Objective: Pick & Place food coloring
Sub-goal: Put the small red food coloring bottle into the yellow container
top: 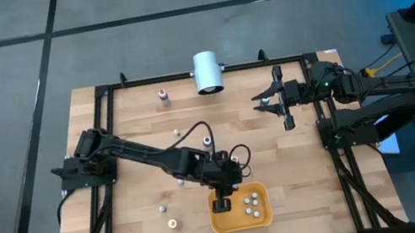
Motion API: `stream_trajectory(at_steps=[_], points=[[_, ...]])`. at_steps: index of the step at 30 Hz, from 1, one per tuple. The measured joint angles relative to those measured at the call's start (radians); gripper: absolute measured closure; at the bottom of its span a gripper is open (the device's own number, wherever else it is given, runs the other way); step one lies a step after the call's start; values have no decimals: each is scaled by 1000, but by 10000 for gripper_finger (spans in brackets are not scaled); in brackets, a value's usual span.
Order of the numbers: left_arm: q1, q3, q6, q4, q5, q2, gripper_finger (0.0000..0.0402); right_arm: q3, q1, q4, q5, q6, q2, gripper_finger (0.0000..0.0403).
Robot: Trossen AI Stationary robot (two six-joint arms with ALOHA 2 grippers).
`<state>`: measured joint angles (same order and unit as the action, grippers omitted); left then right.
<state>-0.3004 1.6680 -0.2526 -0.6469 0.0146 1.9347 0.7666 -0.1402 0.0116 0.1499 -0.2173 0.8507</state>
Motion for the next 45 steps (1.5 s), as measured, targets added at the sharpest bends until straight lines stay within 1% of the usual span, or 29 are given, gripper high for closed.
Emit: stream_trajectory(at_steps=[3,6,10,15,17,21,24,27,32,39,45], points=[[-1,0,-7,-3,8,2,324,0,0,0,0,0,0,280],[0,0,-28,6,-17,2,326,0,0,0,0,0,0,280],[-10,0,-38,49,-19,2,324,0,0,0,0,0,0,280],[-30,15,-22,29,-30,26,326,0,0,0,0,0,0,280],[-37,67,-14,-45,-38,66,326,0,0,0,0,0,0,280],[-48,236,62,-185,-39,165,322,0,0,-10,0,0,0,280],[-48,306,101,-250,-41,217,319,0,0,-23,0,0,0,280],[-44,315,124,-252,-32,217,321,0,0,-37,0,0,0,280],[-36,316,136,-252,16,227,322,-1,0,-49,0,0,0,280],[-31,315,147,-243,15,289,317,-1,0,-59,0,0,0,280],[-31,314,143,-237,17,318,316,-1,0,-60,0,0,0,280]])
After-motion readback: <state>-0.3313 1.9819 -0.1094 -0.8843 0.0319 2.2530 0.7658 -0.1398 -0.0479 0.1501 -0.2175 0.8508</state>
